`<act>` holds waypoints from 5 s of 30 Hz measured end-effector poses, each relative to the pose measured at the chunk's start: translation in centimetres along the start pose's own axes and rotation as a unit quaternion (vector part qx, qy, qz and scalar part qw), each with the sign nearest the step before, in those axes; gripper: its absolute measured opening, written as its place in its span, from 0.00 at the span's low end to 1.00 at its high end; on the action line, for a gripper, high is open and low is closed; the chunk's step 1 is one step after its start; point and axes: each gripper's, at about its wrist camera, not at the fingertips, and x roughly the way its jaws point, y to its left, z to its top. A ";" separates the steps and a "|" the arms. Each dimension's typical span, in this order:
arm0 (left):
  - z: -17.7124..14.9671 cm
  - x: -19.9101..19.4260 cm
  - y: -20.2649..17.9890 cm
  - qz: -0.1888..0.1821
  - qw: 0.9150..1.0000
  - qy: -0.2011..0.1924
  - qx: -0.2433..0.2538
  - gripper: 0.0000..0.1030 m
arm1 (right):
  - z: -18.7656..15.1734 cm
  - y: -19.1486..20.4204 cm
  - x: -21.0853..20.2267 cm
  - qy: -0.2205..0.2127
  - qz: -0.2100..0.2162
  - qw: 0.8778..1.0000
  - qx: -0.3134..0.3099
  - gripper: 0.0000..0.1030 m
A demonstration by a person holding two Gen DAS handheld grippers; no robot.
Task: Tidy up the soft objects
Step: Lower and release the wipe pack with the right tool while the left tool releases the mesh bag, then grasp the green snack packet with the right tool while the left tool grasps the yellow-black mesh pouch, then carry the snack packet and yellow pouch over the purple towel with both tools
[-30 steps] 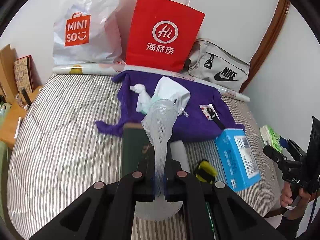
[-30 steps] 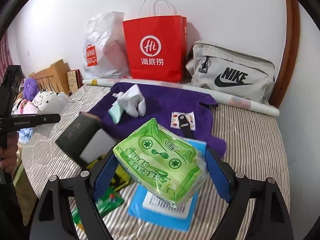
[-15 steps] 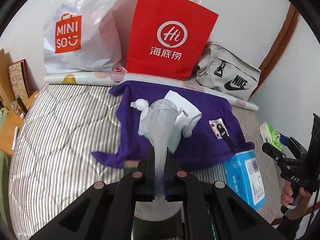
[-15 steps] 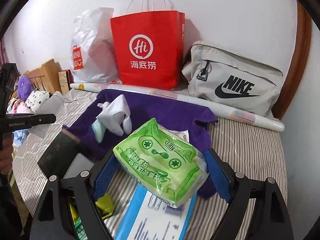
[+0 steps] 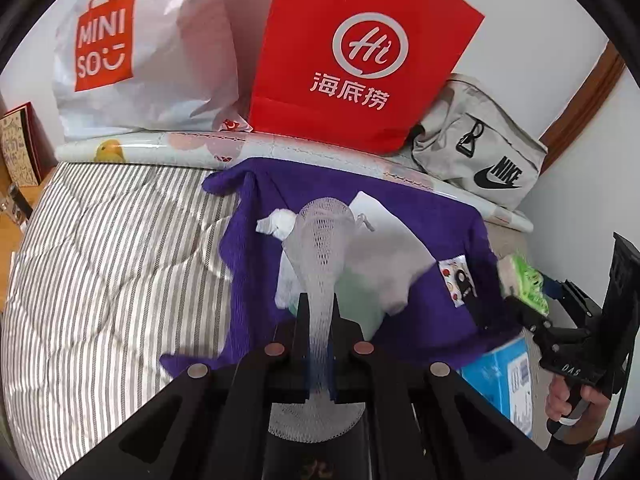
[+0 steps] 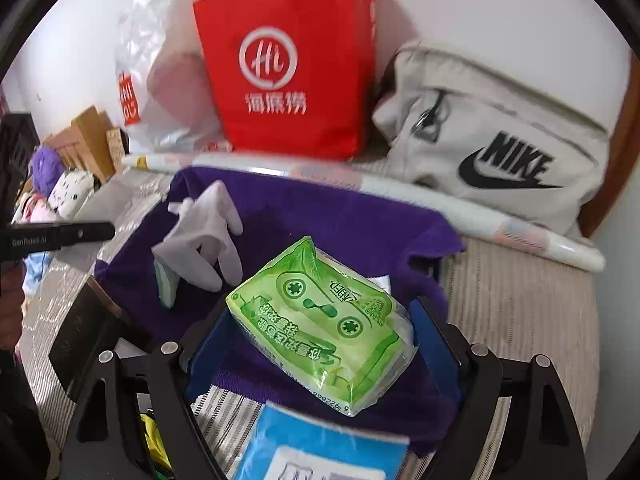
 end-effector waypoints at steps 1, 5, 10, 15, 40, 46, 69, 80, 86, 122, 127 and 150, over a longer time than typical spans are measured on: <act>0.3 0.4 0.0 -0.001 1.000 0.003 0.000 0.06 | 0.1 0.1 0.4 0.004 0.000 1.000 -0.002 0.83; 1.0 2.1 -0.1 -0.003 1.000 0.019 0.001 0.06 | 0.4 0.3 2.2 0.023 0.007 1.000 -0.008 0.83; 1.3 4.4 0.2 -0.003 0.999 0.047 -0.004 0.06 | 0.4 0.4 4.2 0.049 0.014 0.999 -0.020 0.83; 1.4 5.6 0.3 -0.004 0.998 0.056 -0.007 0.06 | 0.6 0.3 5.7 0.071 0.009 0.997 -0.024 0.83; 2.0 4.8 0.3 -0.009 0.999 0.038 0.013 0.55 | 1.5 0.1 6.8 0.098 0.032 0.995 0.000 0.90; 2.0 3.8 0.8 -0.006 1.000 0.026 0.005 0.55 | 1.9 -0.2 5.5 0.087 0.031 0.996 0.008 0.90; -8.2 -7.2 -2.0 -0.005 0.998 -0.035 0.046 0.55 | -6.9 5.5 -6.3 0.017 0.045 0.999 0.006 0.75; -15.8 -9.3 -1.9 0.011 0.998 -0.034 0.054 0.55 | -15.4 11.0 -8.6 0.054 0.089 0.994 0.017 0.75; -18.6 -9.5 -1.2 -0.001 0.998 -0.033 0.056 0.55 | -19.1 12.3 -7.4 0.095 0.101 0.988 0.069 0.75; -21.5 -1.4 -8.0 -0.017 0.992 -0.009 0.125 0.55 | -25.9 8.6 -10.1 0.043 0.013 0.996 0.082 0.25; -21.2 -0.6 -8.5 0.004 0.992 -0.015 0.126 0.37 | -25.9 7.4 -10.7 0.037 0.002 0.996 0.081 0.25; -25.9 -7.8 -2.0 -0.026 0.996 -0.029 0.077 0.32 | -25.7 5.5 -10.5 0.026 -0.020 0.995 0.095 0.25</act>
